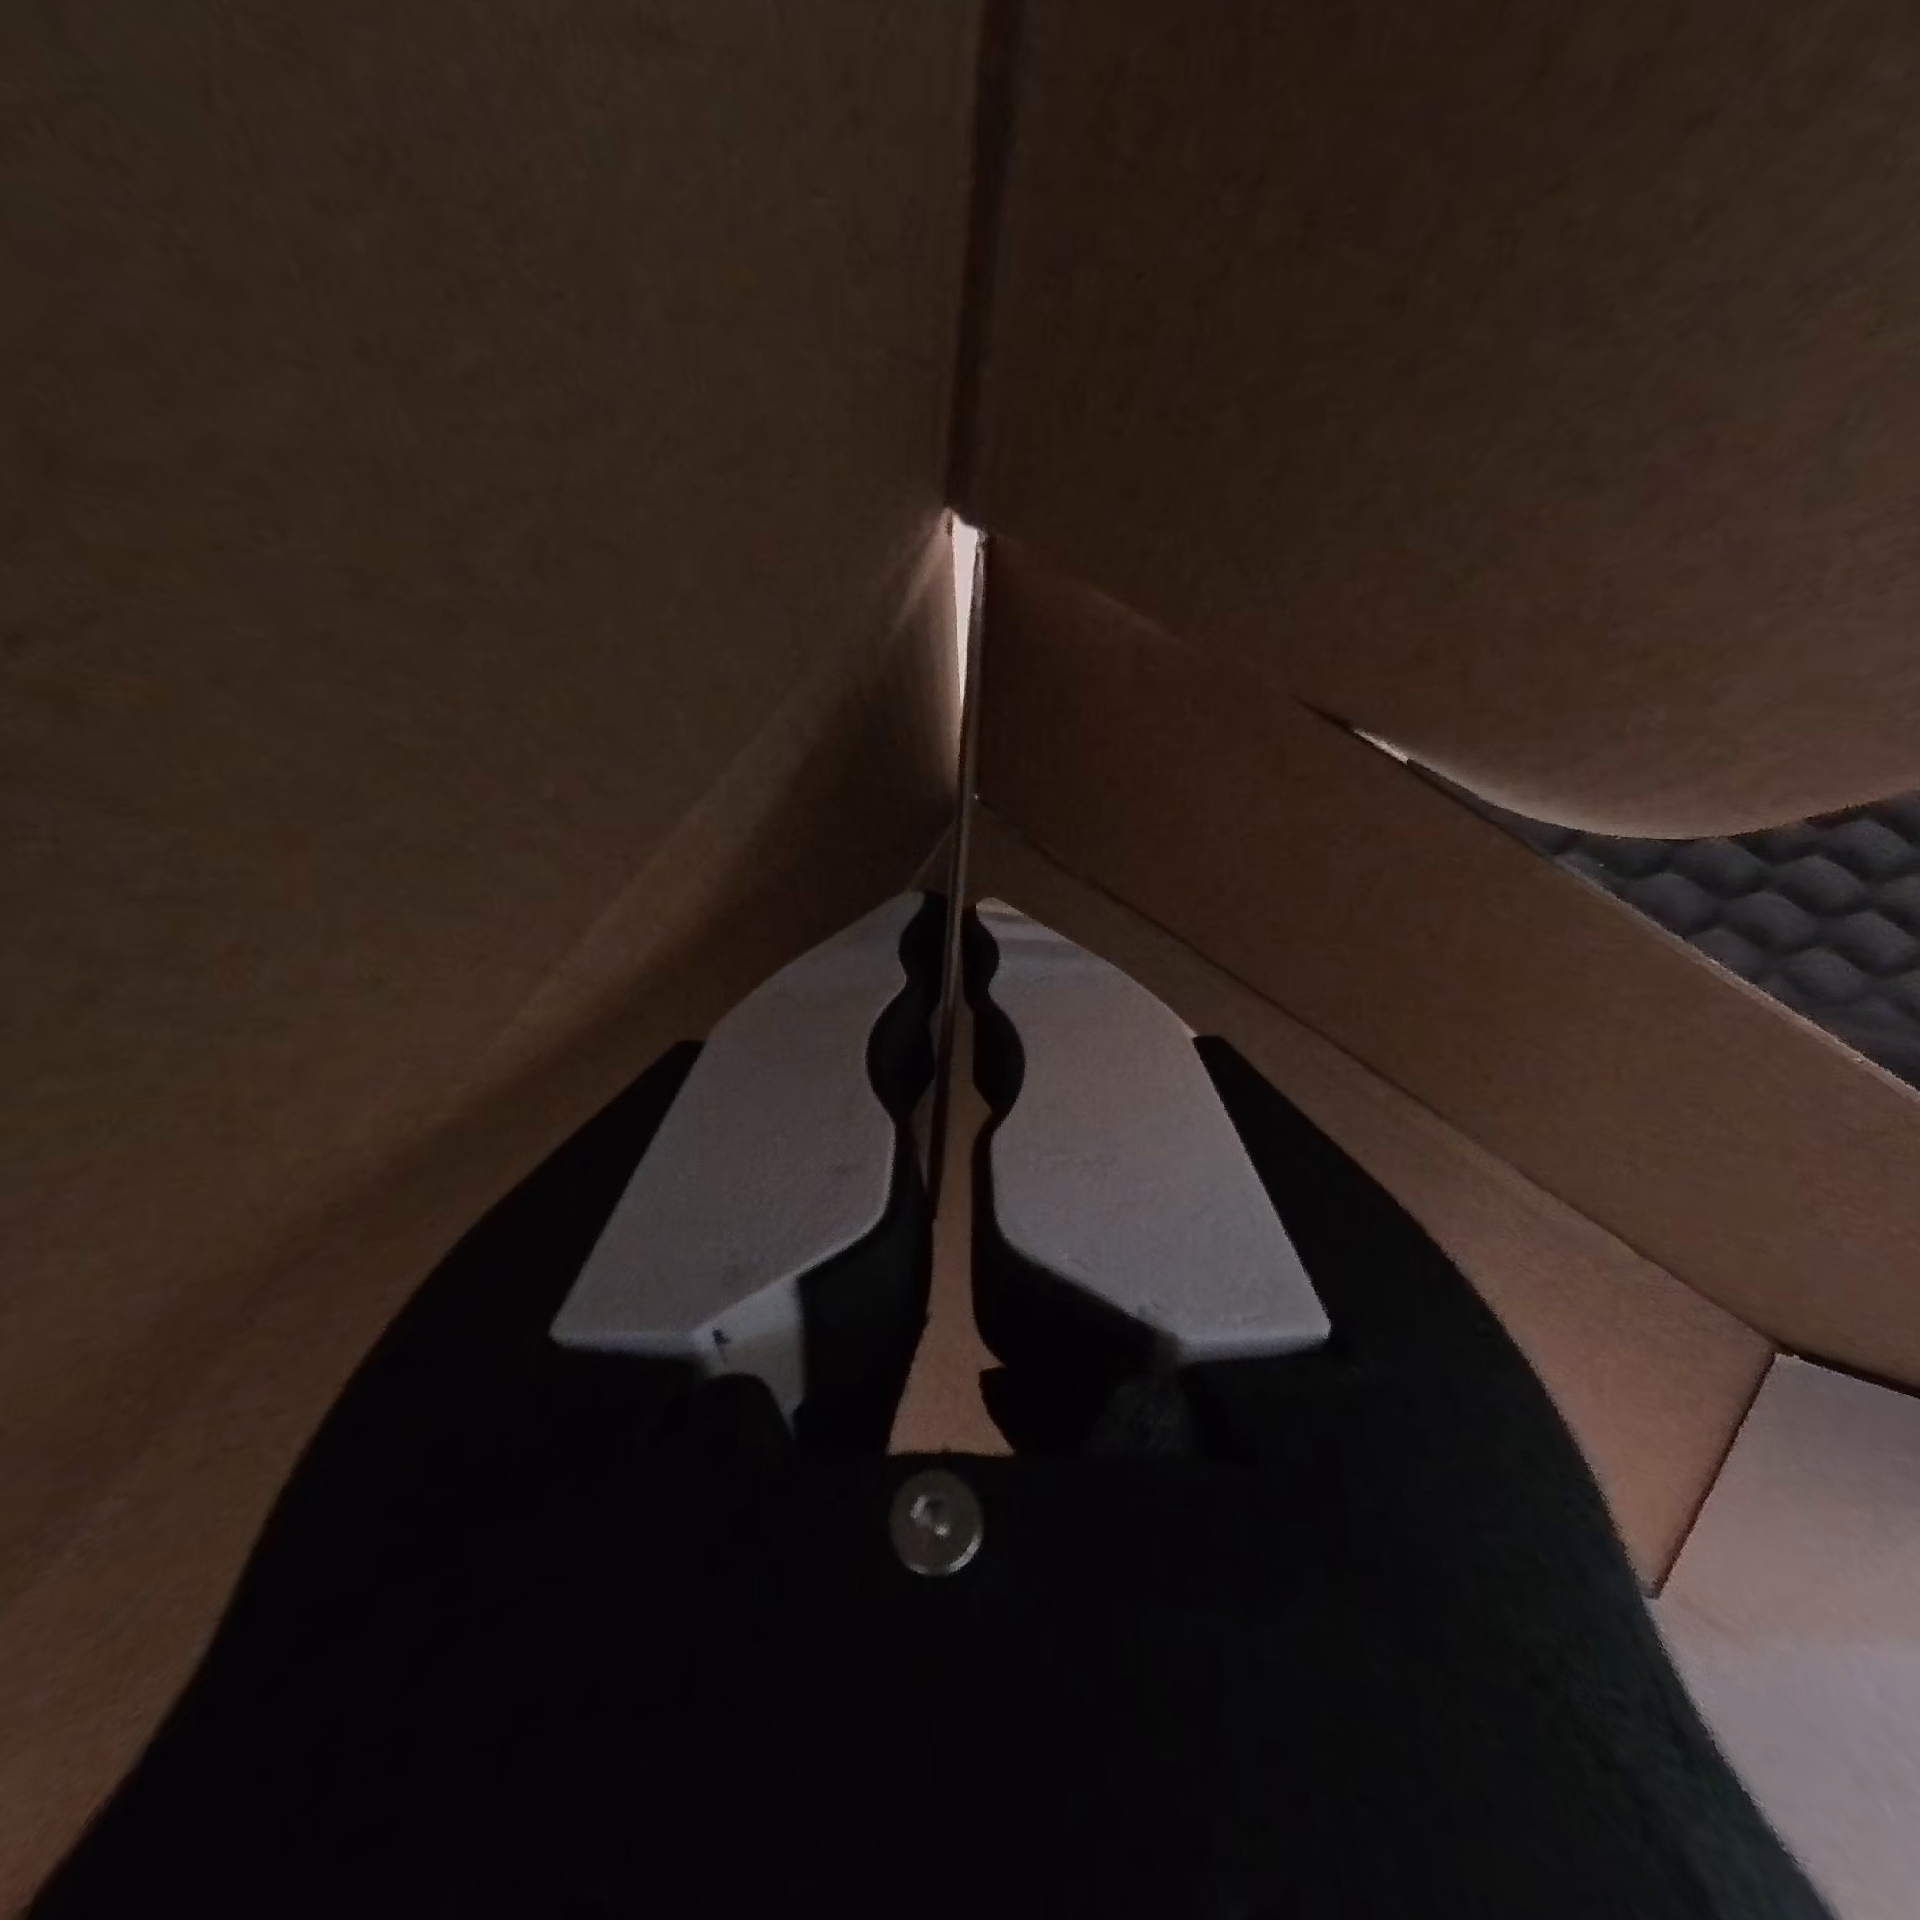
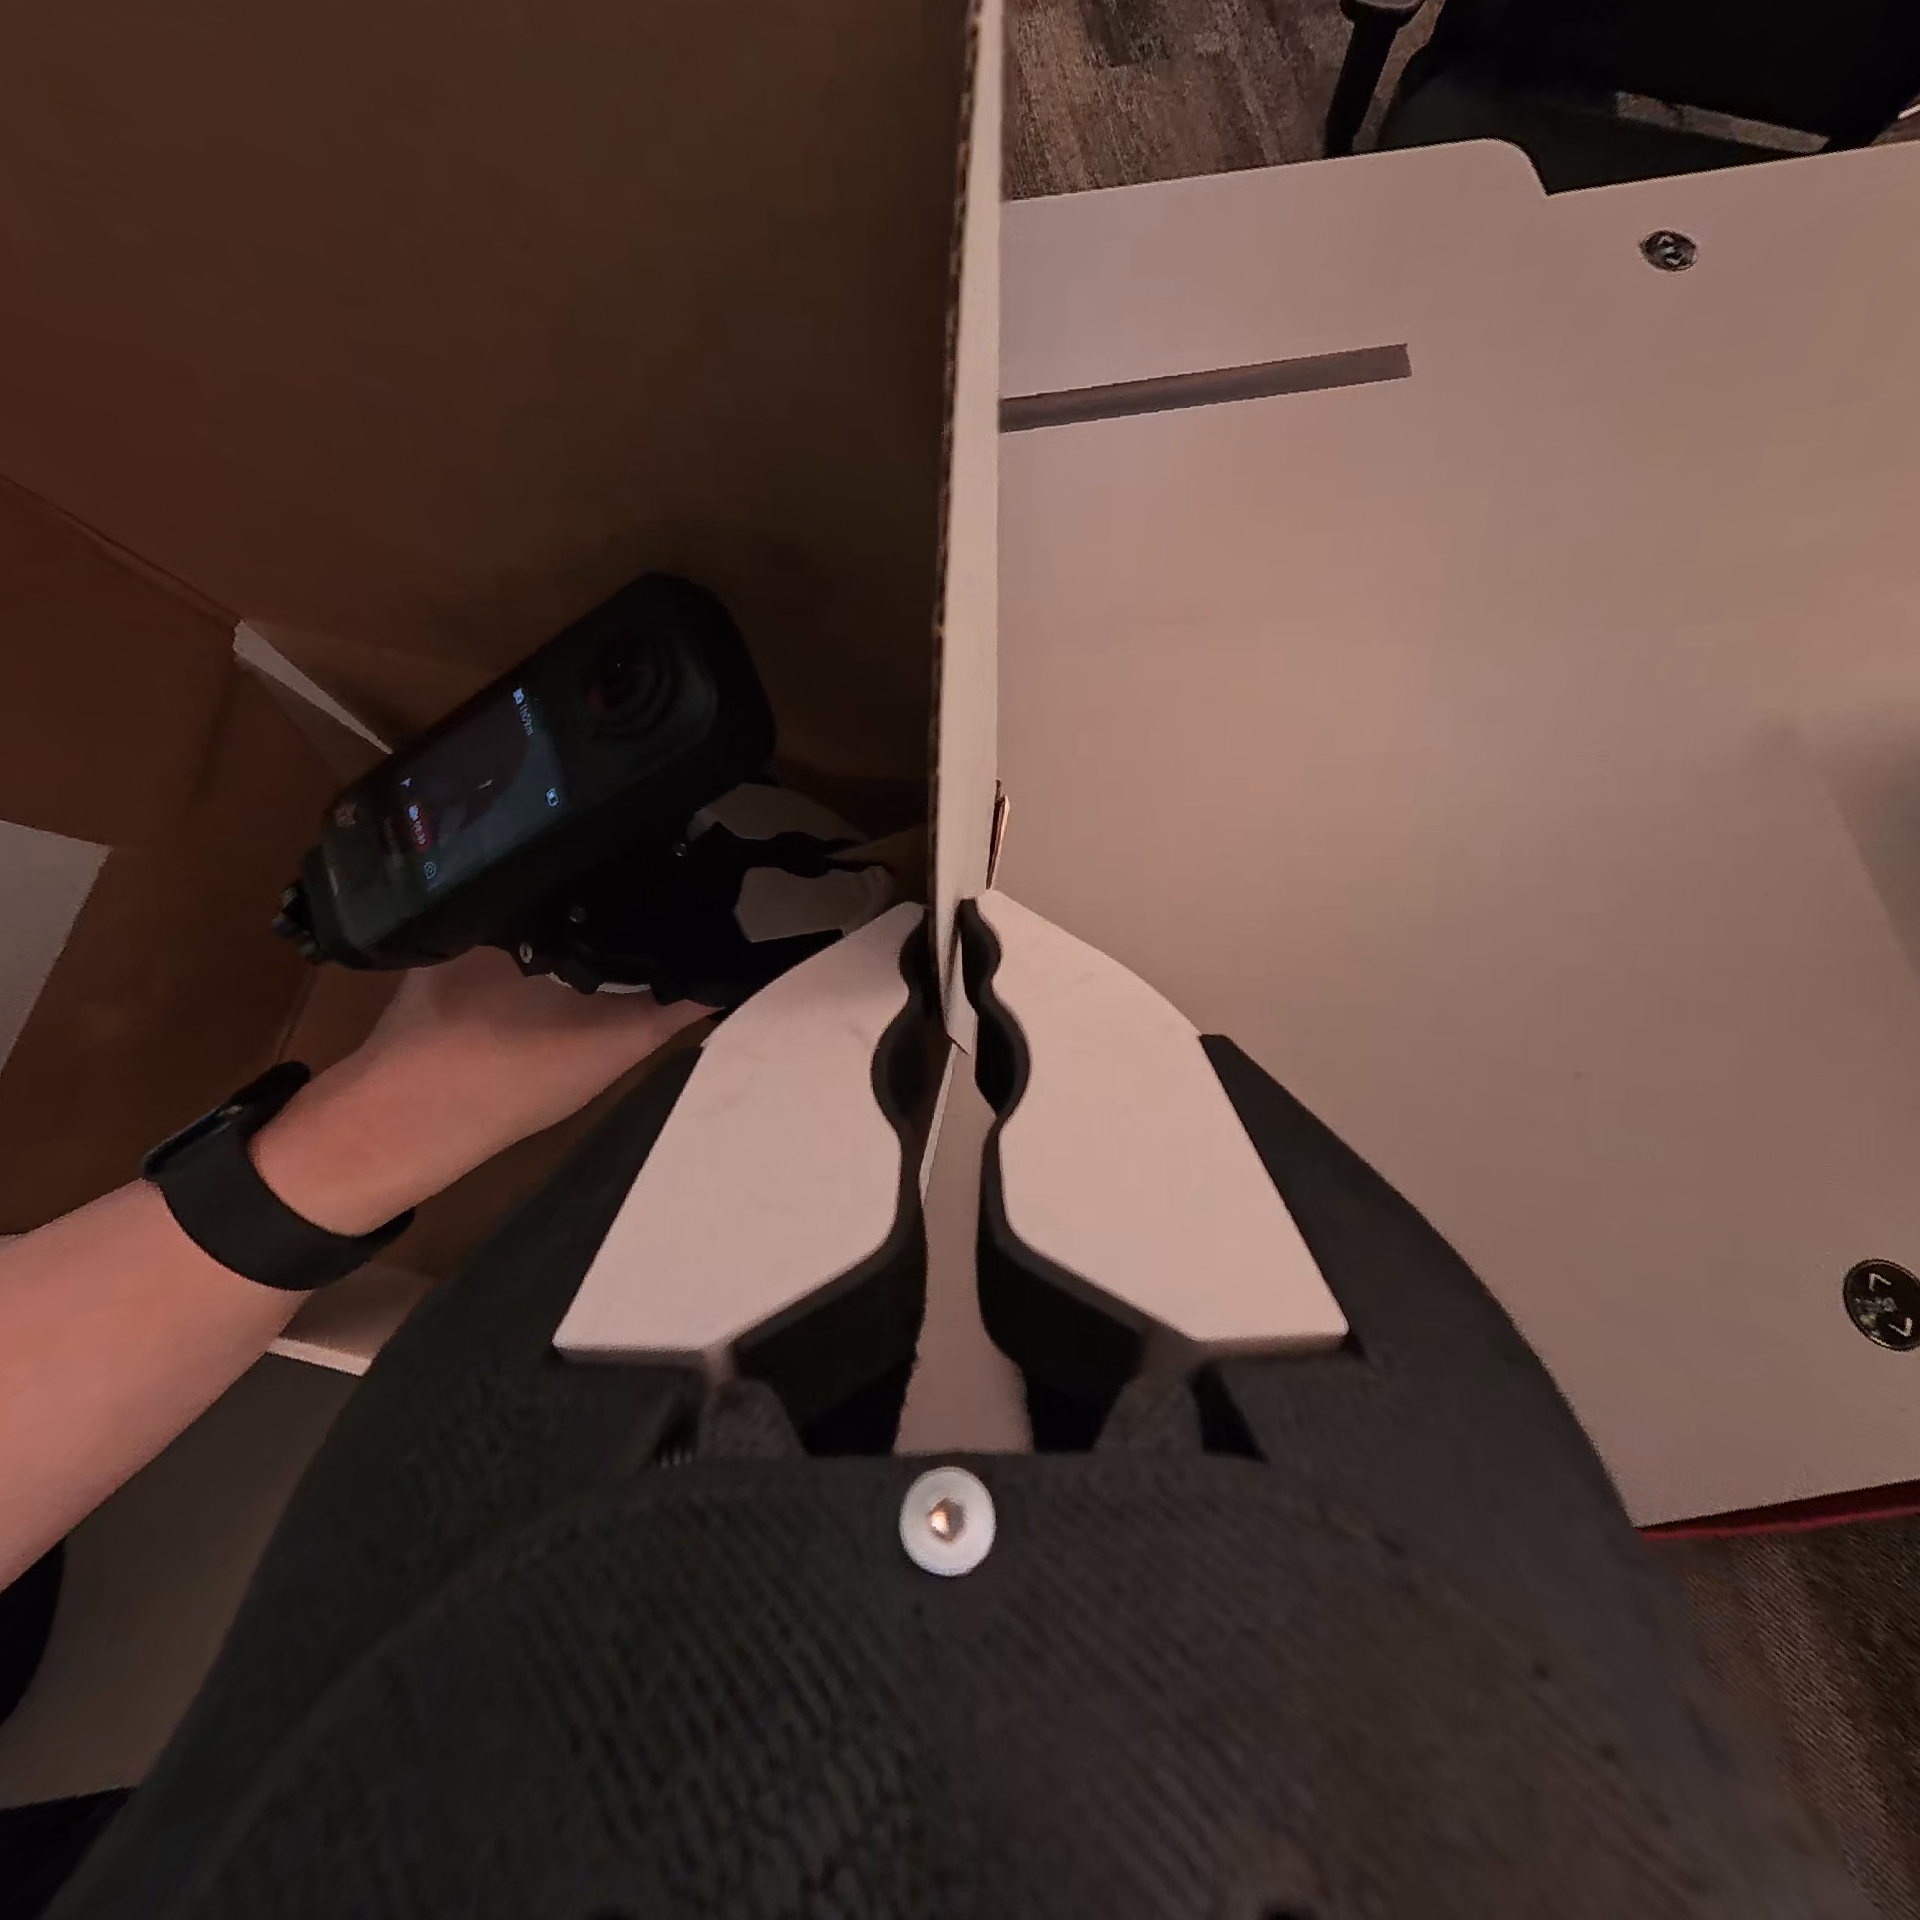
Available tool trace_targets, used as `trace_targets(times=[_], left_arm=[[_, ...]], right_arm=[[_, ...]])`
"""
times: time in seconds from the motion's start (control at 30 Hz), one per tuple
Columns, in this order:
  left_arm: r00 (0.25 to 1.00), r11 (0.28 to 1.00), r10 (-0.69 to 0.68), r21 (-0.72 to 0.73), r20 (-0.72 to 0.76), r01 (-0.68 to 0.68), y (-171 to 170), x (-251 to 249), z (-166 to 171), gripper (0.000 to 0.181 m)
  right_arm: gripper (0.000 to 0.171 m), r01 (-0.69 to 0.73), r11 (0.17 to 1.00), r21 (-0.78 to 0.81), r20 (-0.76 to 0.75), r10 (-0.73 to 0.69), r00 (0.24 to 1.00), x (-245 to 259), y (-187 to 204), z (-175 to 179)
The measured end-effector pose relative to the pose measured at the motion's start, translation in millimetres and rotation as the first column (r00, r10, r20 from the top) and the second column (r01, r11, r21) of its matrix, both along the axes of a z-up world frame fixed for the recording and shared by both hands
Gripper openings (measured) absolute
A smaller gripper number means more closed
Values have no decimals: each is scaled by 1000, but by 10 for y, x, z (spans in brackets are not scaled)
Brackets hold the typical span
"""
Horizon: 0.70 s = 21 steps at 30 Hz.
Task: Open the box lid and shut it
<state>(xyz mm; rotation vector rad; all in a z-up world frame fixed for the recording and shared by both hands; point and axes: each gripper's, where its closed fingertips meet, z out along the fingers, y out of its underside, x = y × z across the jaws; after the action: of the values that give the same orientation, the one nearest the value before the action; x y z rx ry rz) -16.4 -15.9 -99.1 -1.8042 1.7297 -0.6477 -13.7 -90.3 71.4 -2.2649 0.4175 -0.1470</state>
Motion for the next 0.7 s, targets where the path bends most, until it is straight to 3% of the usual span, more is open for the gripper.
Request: trace_targets(times=[0.37,0.7], left_arm=[[1000,1000,0,-8,-3,0,12,-7,-9,1],[1000,1000,-2,-6,-11,2,-6,2,-8,1]], right_arm=[[7,-22,997,74,-66,27,997,-21,56,11],[11,-46,996,75,-10,47,999,13,93,-86]])
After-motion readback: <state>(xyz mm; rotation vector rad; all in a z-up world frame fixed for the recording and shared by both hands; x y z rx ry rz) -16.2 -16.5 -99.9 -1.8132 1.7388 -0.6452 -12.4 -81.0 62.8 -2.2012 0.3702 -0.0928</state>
